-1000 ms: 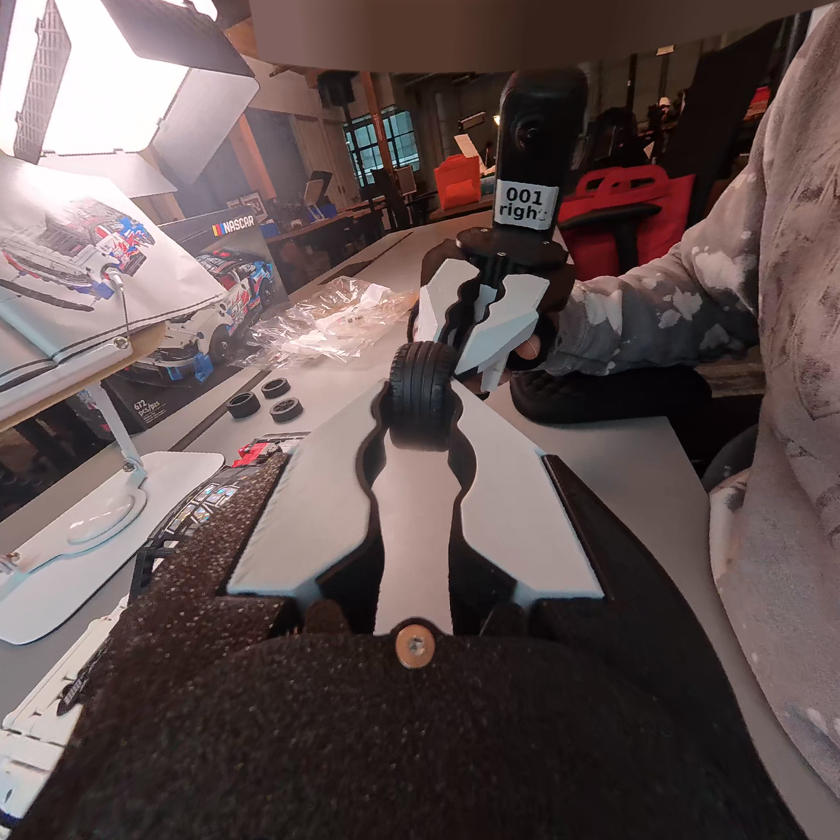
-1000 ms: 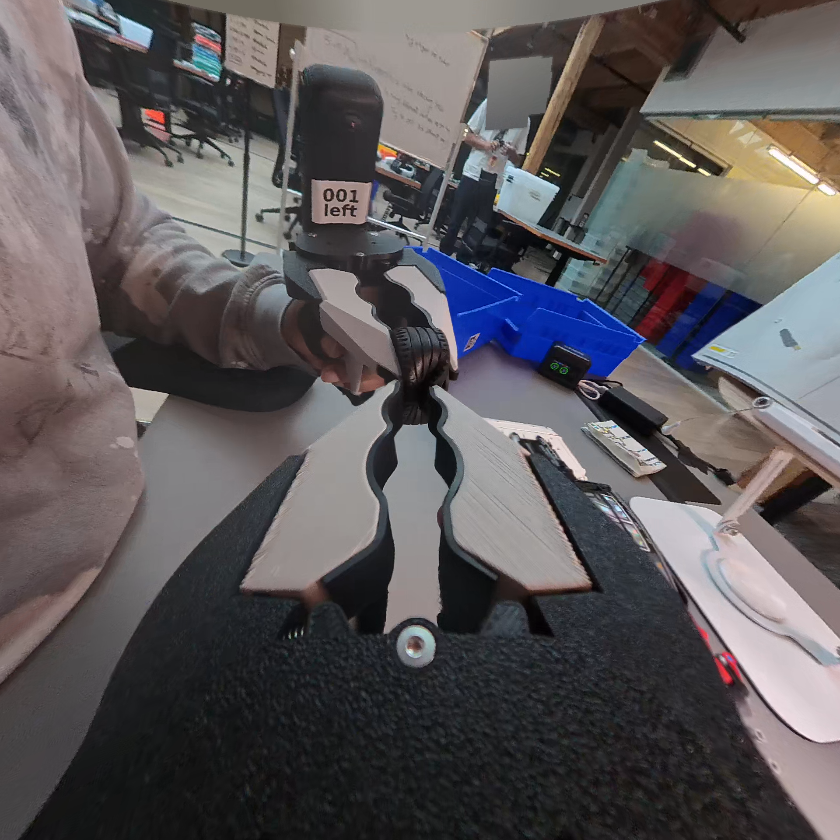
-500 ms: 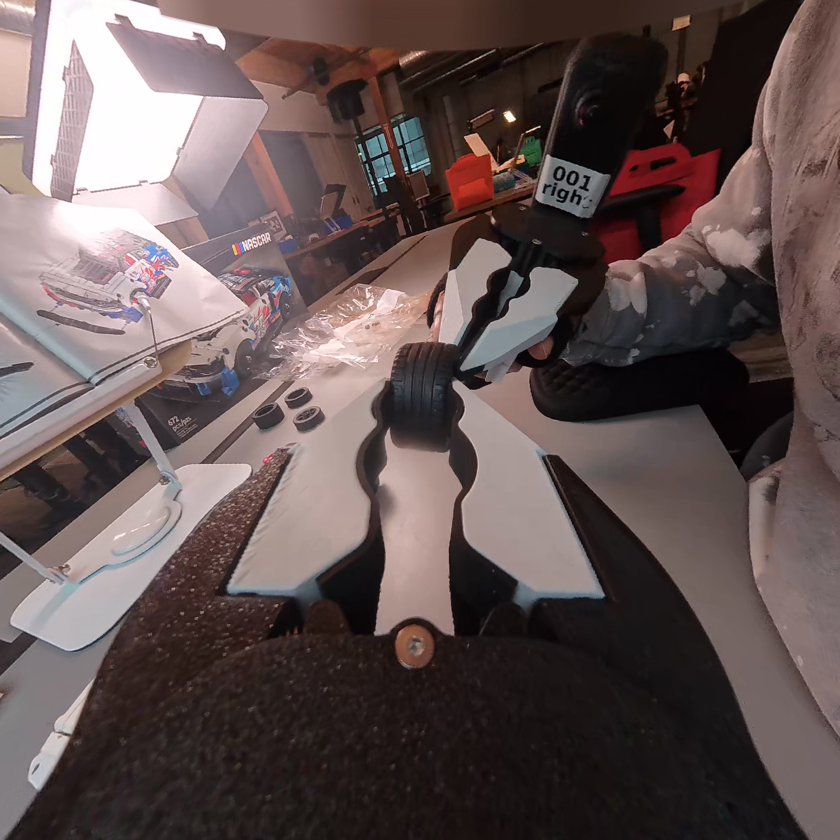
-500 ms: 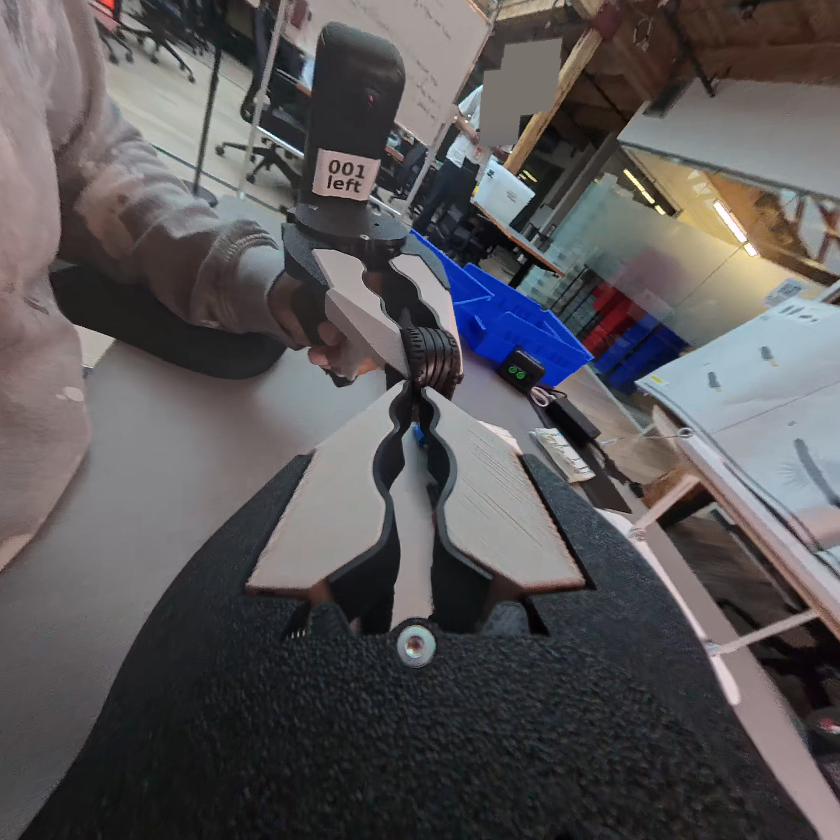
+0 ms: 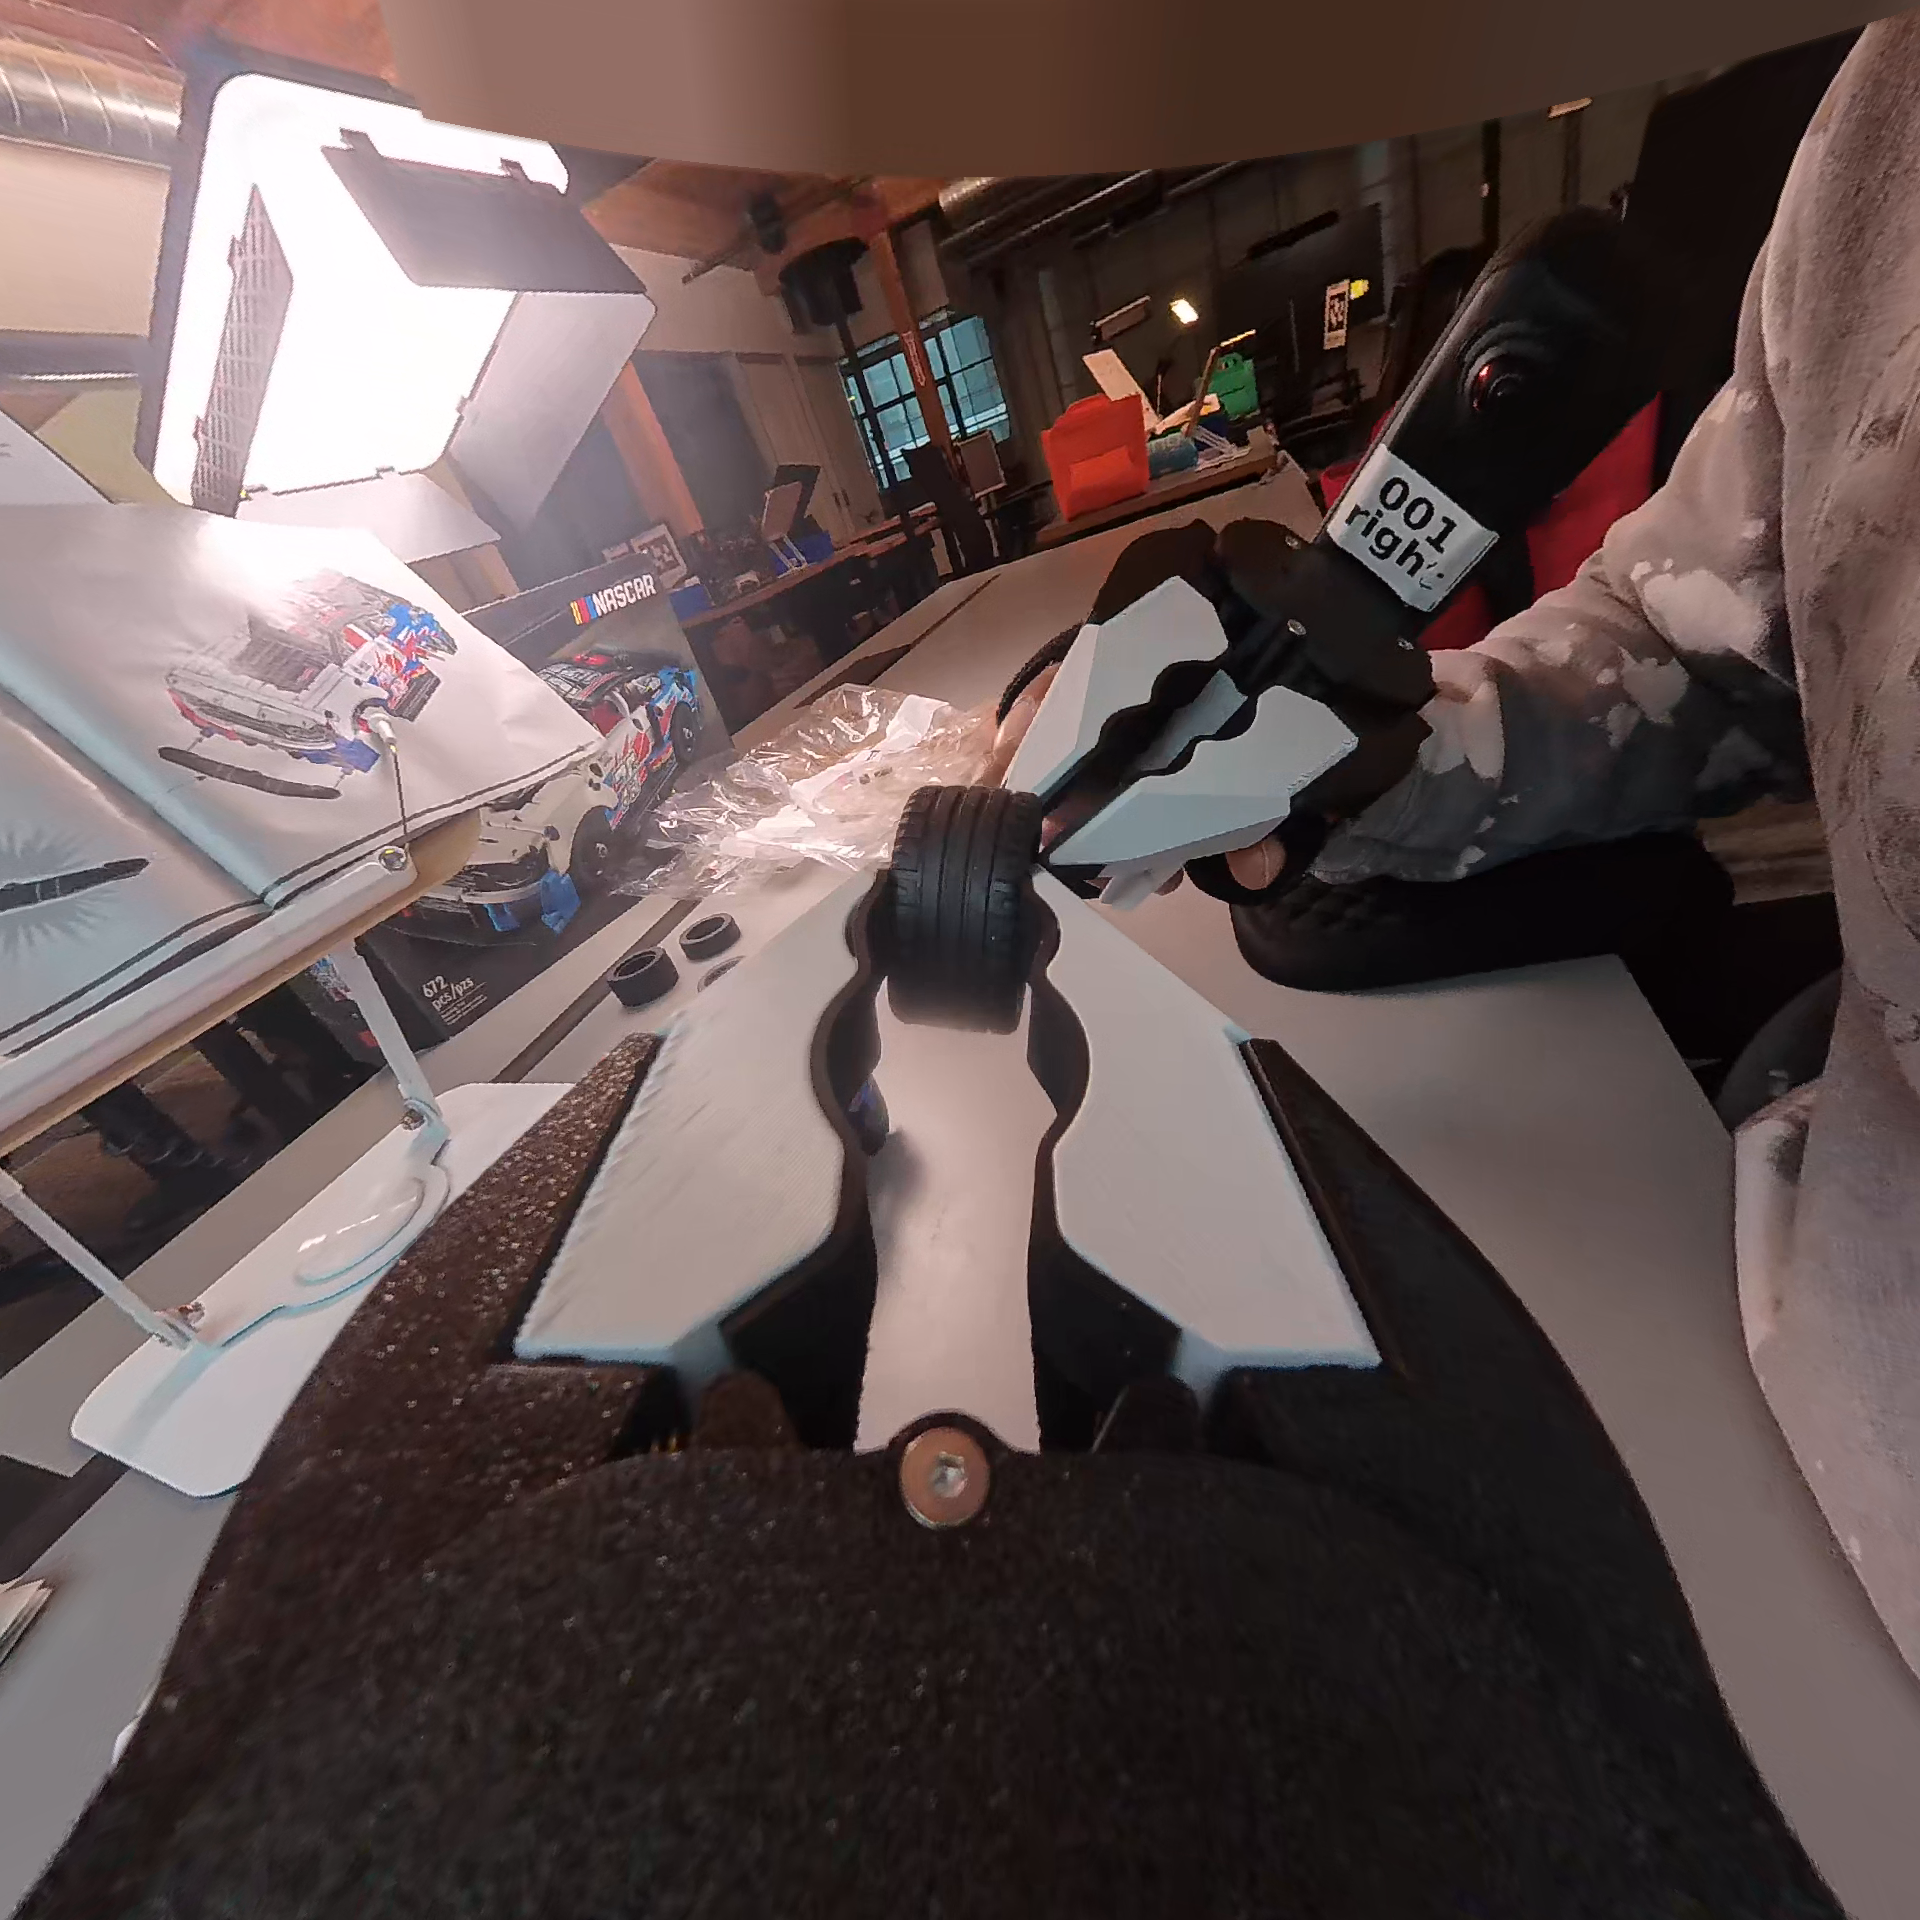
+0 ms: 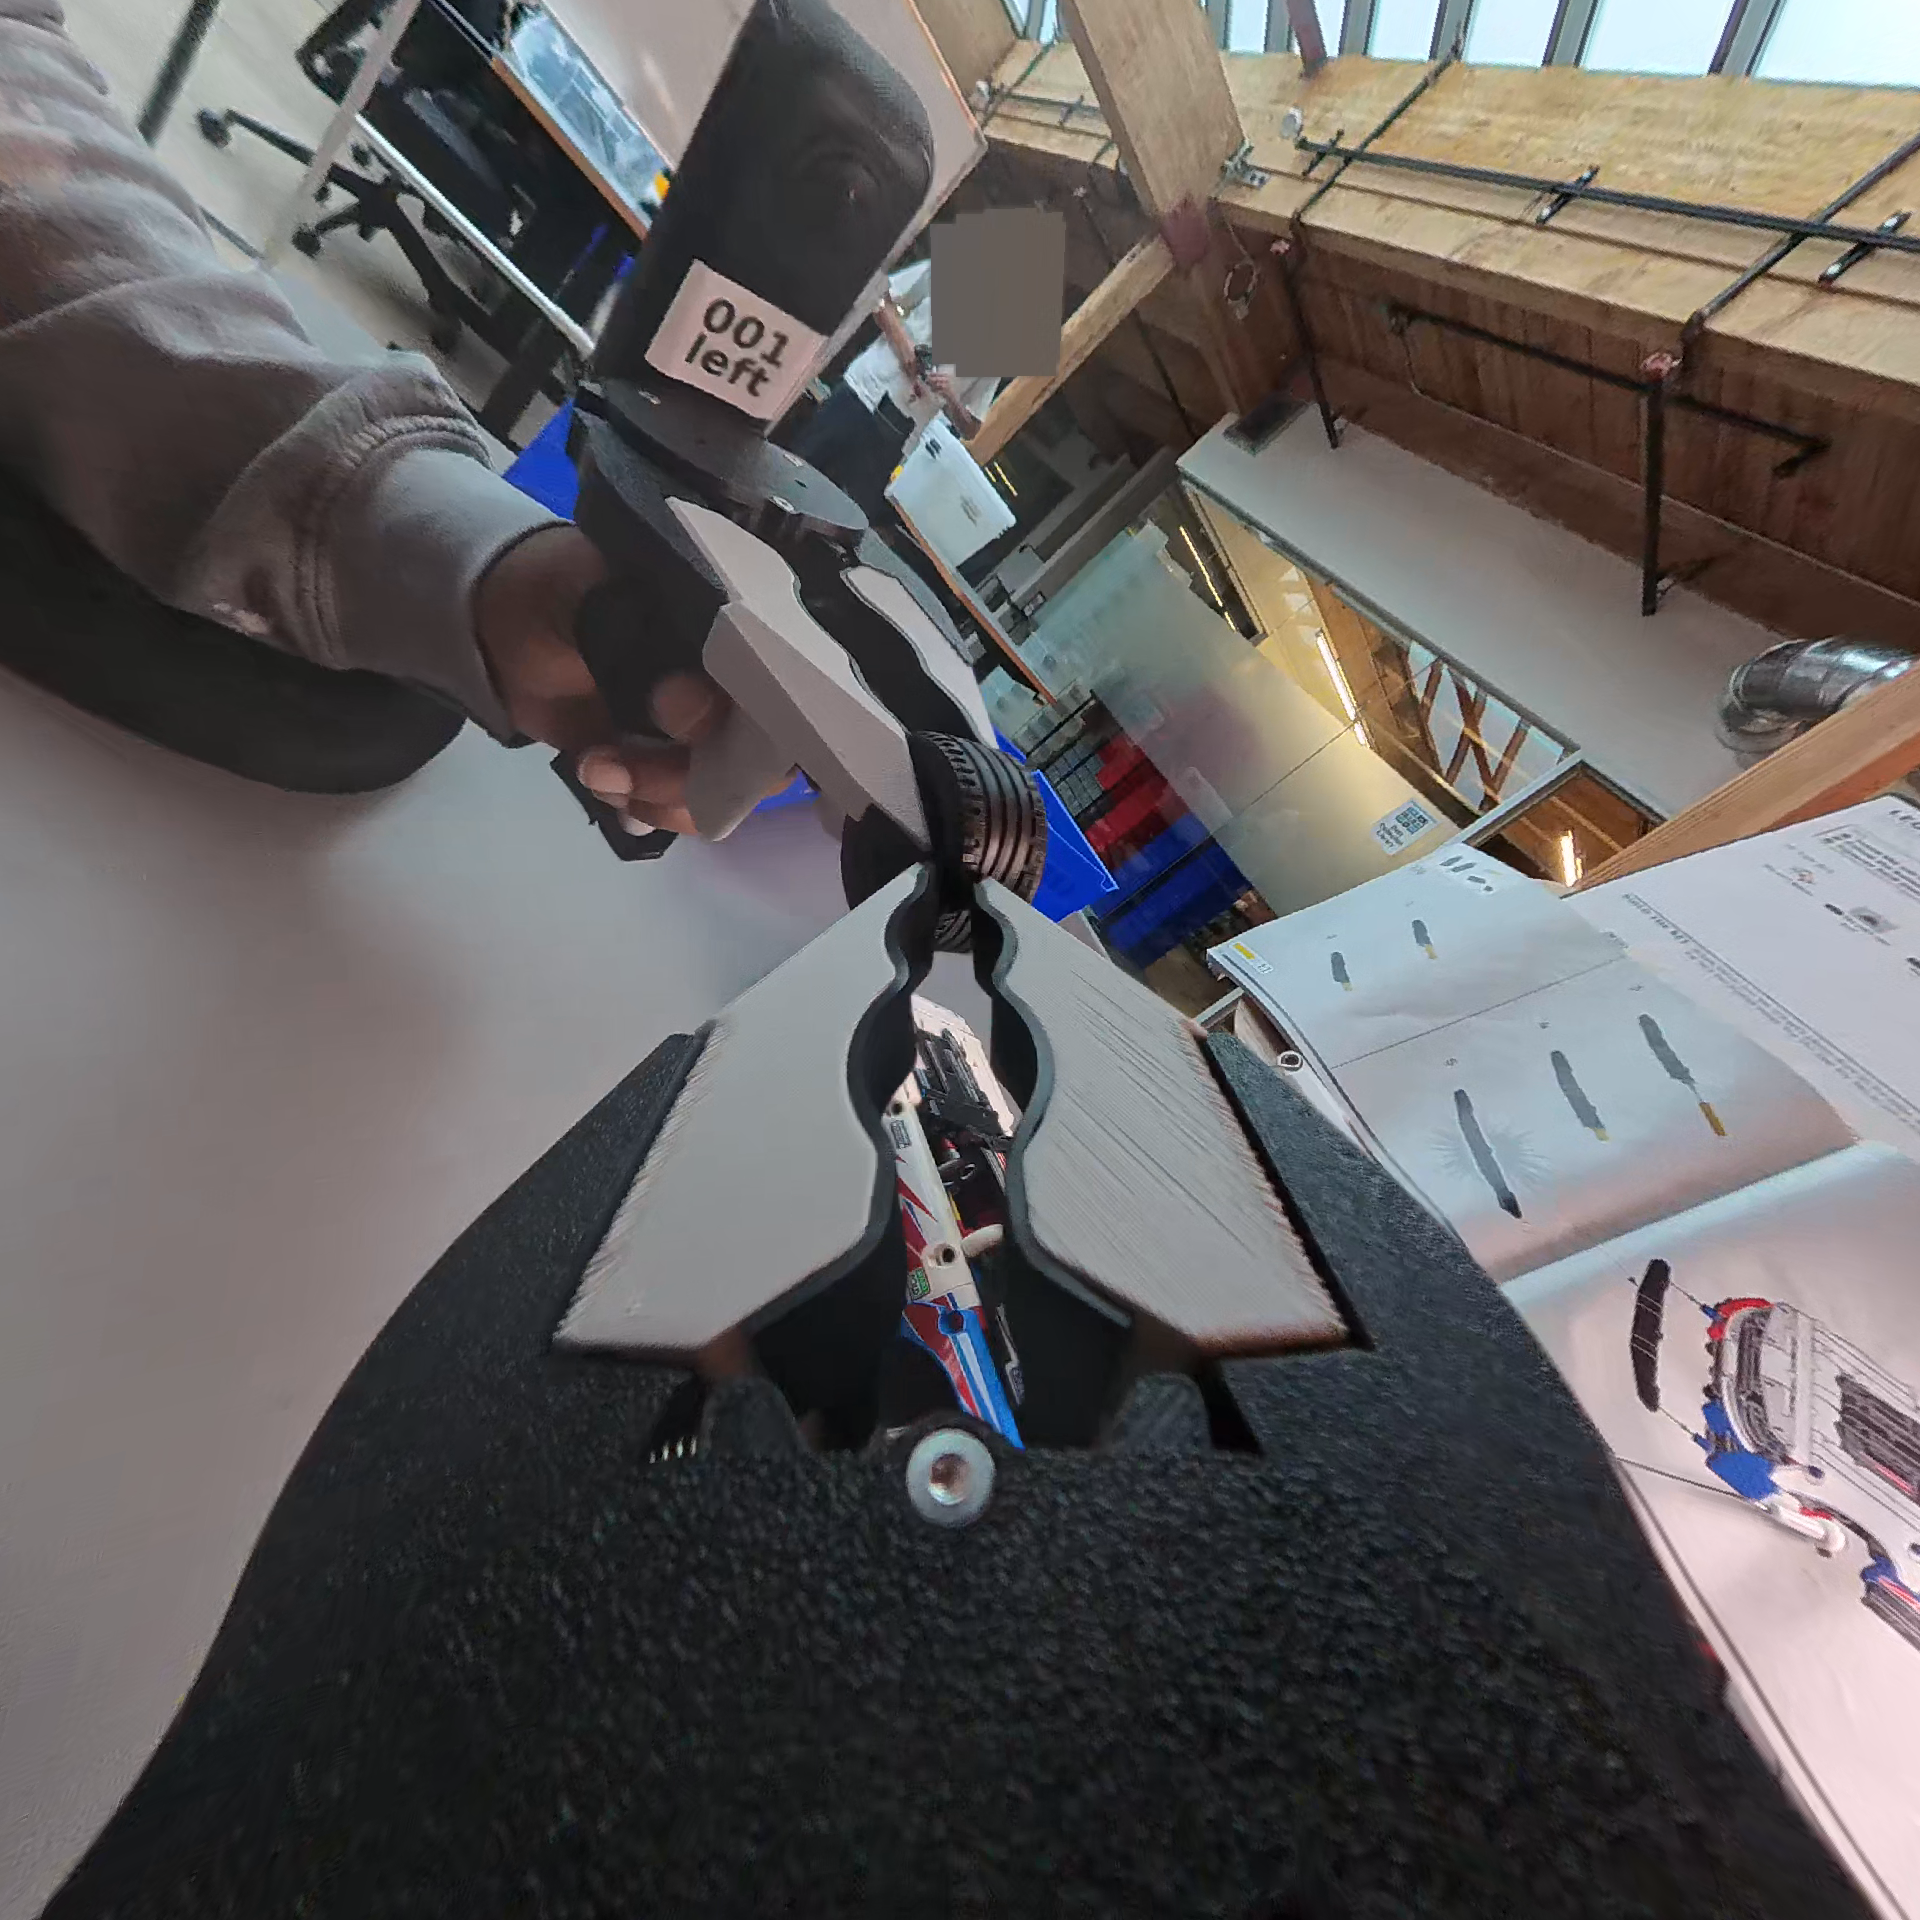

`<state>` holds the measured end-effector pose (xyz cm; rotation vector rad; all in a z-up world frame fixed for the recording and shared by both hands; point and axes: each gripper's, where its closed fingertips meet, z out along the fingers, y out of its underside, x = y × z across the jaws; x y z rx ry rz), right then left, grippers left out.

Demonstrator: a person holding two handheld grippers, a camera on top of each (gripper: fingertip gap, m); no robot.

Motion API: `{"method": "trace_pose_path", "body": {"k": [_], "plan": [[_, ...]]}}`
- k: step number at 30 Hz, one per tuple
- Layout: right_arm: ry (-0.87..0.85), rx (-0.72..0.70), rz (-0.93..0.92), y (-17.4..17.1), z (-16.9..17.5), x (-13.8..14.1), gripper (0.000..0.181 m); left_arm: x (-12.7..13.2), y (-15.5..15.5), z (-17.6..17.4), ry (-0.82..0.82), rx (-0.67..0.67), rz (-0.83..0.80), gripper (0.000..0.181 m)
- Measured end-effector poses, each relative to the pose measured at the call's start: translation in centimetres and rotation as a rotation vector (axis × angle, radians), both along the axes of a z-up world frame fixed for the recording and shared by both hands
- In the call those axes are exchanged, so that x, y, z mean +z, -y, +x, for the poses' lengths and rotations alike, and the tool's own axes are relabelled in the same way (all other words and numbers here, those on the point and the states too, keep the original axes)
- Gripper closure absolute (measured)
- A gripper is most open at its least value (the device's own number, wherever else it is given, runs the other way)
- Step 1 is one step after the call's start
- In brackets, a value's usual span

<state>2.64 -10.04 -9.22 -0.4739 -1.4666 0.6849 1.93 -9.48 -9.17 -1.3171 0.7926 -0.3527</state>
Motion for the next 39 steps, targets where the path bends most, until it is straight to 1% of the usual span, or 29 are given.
{"method": "trace_pose_path", "body": {"k": [5,7,10,14,17,20,23,27,29,33,36,39], "plan": [[-0.016,-0.006,0.014,0.1,0.0,0.1,0.168,0.2,0.3,-0.1,0.021,-0.017,-0.006,0.160],[-0.010,-0.005,-0.010,0.0,0.0,0.1,0.162,0.3,0.5,0.0,0.024,-0.024,-0.005,0.159],[0.001,0.017,-0.056,0.0,0.0,0.1,0.158,0.2,0.6,0.1,0.033,-0.045,-0.015,0.159],[0.070,0.126,-0.268,0.4,0.0,-0.1,0.154,0.1,1.1,0.6,0.035,-0.088,-0.029,0.159],[0.145,0.231,-0.425,0.8,0.1,-0.4,0.157,-0.2,1.3,1.0,0.026,-0.117,-0.039,0.159],[0.183,0.292,-0.505,1.2,0.3,-0.6,0.159,-0.3,1.5,1.2,0.024,-0.138,-0.047,0.159],[0.196,0.324,-0.547,1.3,0.4,-0.5,0.160,-0.4,1.6,1.3,0.020,-0.145,-0.052,0.159],[0.204,0.321,-0.561,1.0,0.5,-0.4,0.162,-0.7,1.2,1.2,0.029,-0.135,-0.078,0.159],[0.201,0.296,-0.553,0.7,0.4,-0.3,0.163,-0.8,0.8,1.1,0.031,-0.113,-0.084,0.159],[0.180,0.214,-0.483,0.1,0.0,-0.3,0.165,-0.9,0.2,0.6,0.030,-0.068,-0.092,0.159],[0.154,0.140,-0.397,-0.3,-0.2,-0.3,0.172,-1.0,-0.4,0.2,0.035,-0.022,-0.094,0.160],[0.138,0.128,-0.374,-0.2,-0.1,0.0,0.173,-0.7,-0.3,0.3,0.053,-0.016,-0.088,0.160]]}}
